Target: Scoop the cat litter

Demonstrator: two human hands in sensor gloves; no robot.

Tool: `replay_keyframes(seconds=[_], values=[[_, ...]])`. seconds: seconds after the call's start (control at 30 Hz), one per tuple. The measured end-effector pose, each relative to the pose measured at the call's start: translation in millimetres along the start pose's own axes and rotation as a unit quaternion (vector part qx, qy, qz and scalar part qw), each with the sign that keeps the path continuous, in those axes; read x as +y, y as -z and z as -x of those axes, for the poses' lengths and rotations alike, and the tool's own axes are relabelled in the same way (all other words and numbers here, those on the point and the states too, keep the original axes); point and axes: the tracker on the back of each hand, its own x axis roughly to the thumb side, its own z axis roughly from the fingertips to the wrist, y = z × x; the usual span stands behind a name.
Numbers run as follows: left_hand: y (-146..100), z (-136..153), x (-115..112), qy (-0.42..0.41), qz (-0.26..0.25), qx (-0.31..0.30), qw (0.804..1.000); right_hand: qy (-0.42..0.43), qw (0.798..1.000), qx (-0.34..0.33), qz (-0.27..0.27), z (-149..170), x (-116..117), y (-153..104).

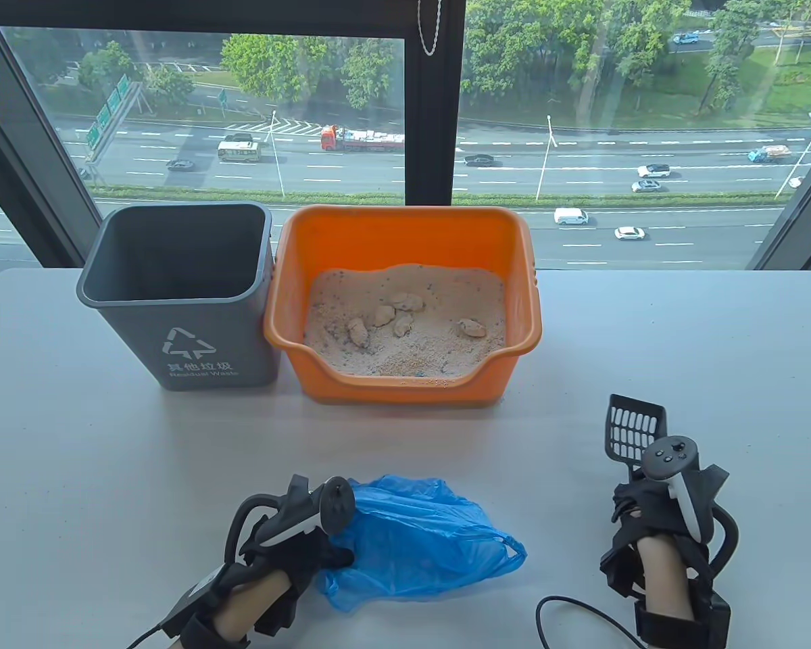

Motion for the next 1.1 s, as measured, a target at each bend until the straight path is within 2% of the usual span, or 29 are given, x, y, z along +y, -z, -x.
replay_keyframes(seconds=[0.17, 0.23, 0.3, 0.4, 0.47, 0.6, 0.7, 0.73, 0.87, 0.97, 1.1], values=[[0.0, 0.1, -0.4, -0.001, -0.003, 0.0, 1.0, 0.05, 0.991, -0.123, -0.021, -39.4, -7.5, -48.2], [0.0, 0.1, -0.5, 0.0, -0.003, 0.0, 1.0, 0.076, 0.98, -0.179, -0.032, -60.6, -9.4, -67.9], [0.1, 0.1, -0.7, -0.001, -0.003, -0.001, 1.0, 0.064, 0.969, -0.232, -0.057, -85.2, -11.4, -84.0], [0.1, 0.0, -1.7, -0.003, -0.005, -0.003, 1.0, 0.044, 0.957, -0.277, -0.07, -124.3, -13.5, -99.1], [-0.1, -0.2, -1.9, -0.002, -0.005, -0.003, 1.0, 0.041, 0.956, -0.283, -0.069, -152.9, -13.2, -101.7], [0.0, 0.0, -2.5, -0.003, -0.005, -0.006, 1.0, 0.022, 0.968, -0.249, -0.031, -218.8, -7.1, -88.4], [0.1, 0.4, -3.5, -0.011, -0.002, -0.01, 1.0, -0.016, 0.979, -0.198, -0.042, -260.8, 1.4, -68.1], [0.0, 0.5, -3.7, -0.012, -0.002, -0.01, 1.0, -0.041, 0.986, -0.151, -0.05, -278.0, 6.2, -55.9], [0.1, 0.5, -3.9, -0.013, -0.002, -0.014, 1.0, -0.112, 0.989, -0.073, -0.068, -311.3, 22.5, -22.2], [0.0, 0.9, -4.3, -0.014, -0.002, -0.015, 1.0, -0.165, 0.983, -0.002, -0.082, -326.5, 36.9, 4.8], [-0.2, 0.8, -4.6, -0.013, -0.002, -0.016, 1.0, -0.196, 0.978, 0.051, -0.059, -340.3, 47.2, 34.6]])
